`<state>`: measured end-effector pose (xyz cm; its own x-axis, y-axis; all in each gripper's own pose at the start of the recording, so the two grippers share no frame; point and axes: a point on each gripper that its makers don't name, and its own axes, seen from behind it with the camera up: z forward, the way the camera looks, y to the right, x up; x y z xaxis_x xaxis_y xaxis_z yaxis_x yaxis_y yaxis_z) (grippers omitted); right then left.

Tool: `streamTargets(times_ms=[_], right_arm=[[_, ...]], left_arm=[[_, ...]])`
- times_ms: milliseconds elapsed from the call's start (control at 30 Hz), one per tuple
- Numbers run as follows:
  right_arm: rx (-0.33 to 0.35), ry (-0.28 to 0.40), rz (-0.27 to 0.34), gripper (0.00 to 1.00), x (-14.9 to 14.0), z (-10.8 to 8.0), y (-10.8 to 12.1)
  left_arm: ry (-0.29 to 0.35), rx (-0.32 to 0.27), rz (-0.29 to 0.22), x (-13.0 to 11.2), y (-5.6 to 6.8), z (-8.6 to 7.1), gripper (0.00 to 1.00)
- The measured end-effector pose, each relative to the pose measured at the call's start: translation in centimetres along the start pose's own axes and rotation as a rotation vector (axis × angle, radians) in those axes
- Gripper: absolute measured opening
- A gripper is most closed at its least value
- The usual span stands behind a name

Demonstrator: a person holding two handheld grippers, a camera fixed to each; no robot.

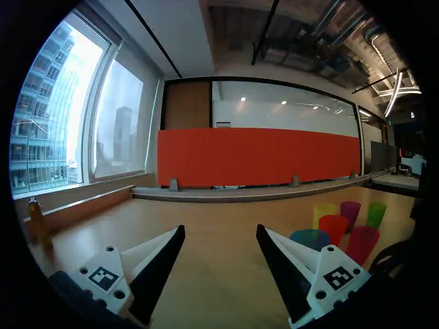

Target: Pour water

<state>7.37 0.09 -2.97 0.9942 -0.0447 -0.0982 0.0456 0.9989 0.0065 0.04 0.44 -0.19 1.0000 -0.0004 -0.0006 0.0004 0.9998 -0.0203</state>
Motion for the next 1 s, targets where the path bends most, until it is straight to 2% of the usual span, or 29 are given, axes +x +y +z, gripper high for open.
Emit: streamTargets(times_ms=[400, 767, 1000], right_arm=[[-0.004, -0.018, 0.063, 1.0, -3.8, 1.5, -0.1], [-0.008, -0.042, 0.037, 1.0, -5.9, 1.8, -0.2], [-0.015, -0.057, 0.043, 1.0, -6.6, 1.9, 0.3]], left_arm=[[0.0, 0.0, 0.0, 0.0, 0.0, 0.0, 0.97], [0.0, 0.0, 0.0, 0.0, 0.1, 0.0, 0.97], [0.0, 0.0, 0.0, 0.0, 0.0, 0.0, 0.96]])
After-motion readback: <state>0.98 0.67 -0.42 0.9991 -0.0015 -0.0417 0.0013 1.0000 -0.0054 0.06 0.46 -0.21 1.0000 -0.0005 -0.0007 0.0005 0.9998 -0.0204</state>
